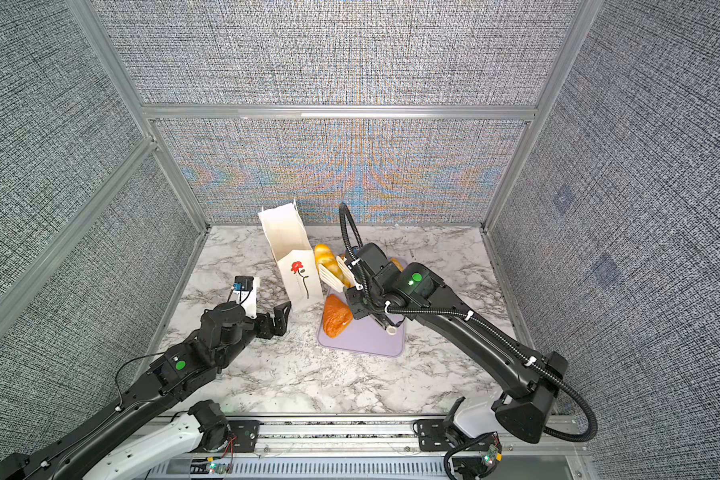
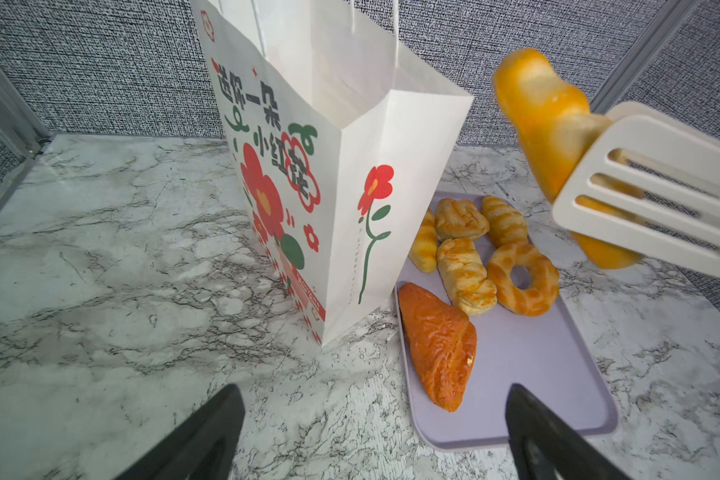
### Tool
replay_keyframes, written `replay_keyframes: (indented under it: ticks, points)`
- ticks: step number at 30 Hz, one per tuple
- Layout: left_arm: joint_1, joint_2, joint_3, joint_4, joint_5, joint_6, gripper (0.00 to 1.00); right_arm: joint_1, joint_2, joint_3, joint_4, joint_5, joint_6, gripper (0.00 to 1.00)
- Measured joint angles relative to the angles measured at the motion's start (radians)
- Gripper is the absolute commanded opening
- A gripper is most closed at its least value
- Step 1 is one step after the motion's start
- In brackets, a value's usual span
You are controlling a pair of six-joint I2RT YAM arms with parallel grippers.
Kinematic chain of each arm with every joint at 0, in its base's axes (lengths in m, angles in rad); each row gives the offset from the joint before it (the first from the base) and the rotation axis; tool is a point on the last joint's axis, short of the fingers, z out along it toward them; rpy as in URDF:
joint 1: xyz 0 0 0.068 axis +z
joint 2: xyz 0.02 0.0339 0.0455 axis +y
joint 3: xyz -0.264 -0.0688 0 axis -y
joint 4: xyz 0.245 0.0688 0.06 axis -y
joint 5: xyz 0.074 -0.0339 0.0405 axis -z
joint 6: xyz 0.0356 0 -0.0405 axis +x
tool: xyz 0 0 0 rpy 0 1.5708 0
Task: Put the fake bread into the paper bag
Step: 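Carry the bun over the paper bag opening with the right gripper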
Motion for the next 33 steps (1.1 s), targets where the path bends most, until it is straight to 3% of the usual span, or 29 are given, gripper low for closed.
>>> replay_keyframes:
  ticks: [9, 33]
  points:
    - [0.024, -0.011, -0.015, -0.006, 0.001, -0.001, 0.99, 0.006, 0.034, 0.075, 0.018, -0.023, -0.029, 0.44]
    - [0.098, -0.038, -0.021, -0.044, 0.031, -0.003, 0.99, 0.007, 0.307, 0.431, 0.098, -0.103, -0.129, 0.45]
